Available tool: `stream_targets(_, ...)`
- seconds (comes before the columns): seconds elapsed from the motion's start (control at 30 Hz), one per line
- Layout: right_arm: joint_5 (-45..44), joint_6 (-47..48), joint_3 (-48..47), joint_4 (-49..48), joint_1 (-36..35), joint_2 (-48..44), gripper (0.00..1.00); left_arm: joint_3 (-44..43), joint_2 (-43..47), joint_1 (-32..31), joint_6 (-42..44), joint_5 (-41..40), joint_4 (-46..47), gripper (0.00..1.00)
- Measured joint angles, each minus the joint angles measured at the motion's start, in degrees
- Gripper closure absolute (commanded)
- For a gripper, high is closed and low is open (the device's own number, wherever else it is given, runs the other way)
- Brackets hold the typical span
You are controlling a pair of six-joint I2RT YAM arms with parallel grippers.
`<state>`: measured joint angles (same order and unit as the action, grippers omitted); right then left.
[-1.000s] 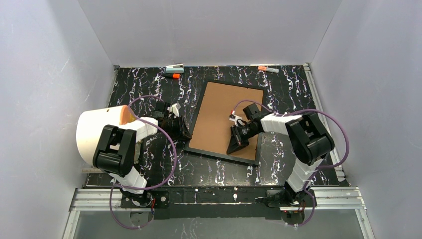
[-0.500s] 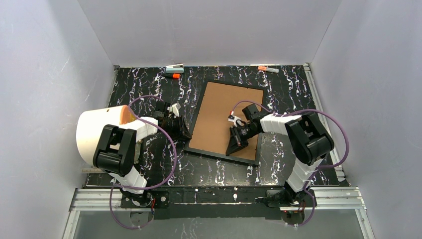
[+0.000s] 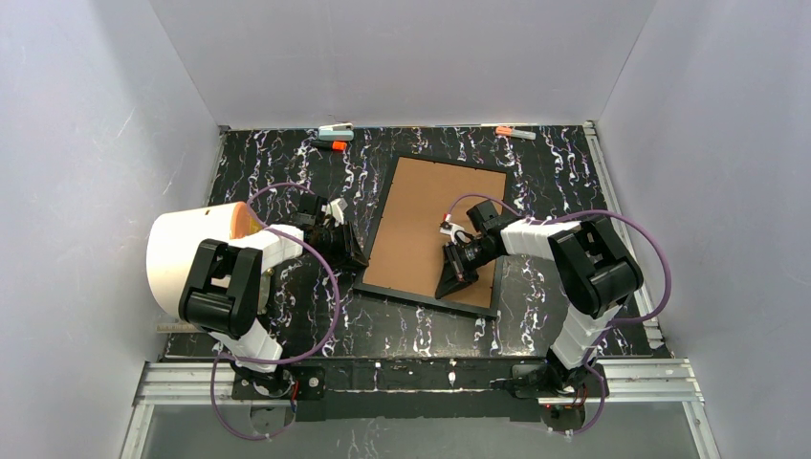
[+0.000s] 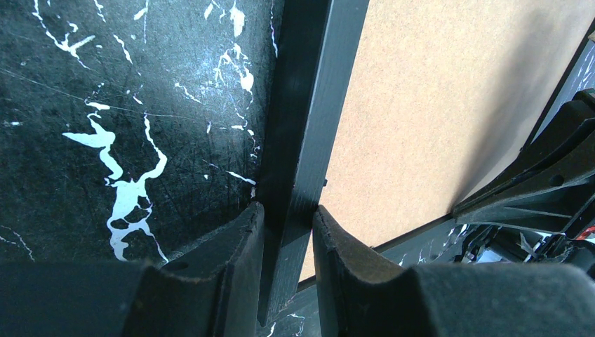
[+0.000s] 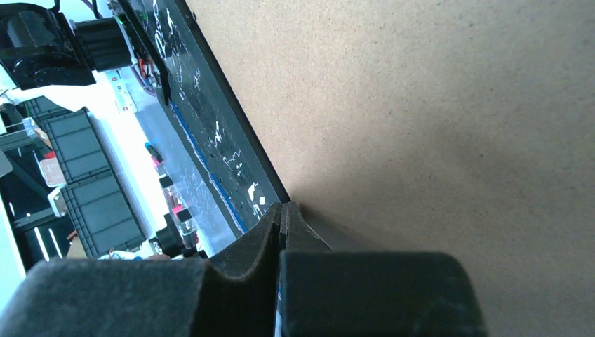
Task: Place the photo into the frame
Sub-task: Install the photo frame at the center of the board.
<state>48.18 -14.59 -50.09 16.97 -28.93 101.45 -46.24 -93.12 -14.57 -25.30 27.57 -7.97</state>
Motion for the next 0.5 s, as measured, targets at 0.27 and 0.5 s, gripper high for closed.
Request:
stream_targets(0.27,-1.2,-0.2,0.0,0.5,0.0,0.0,0.93,0.0,0.0,0.0,0.0,0.0,0.0,0.77)
stream_targets(0.5,-1.5,-0.6,0.0,0.5,0.0,0.2,0.92,0.0,0.0,0.0,0.0,0.0,0.0,0.77)
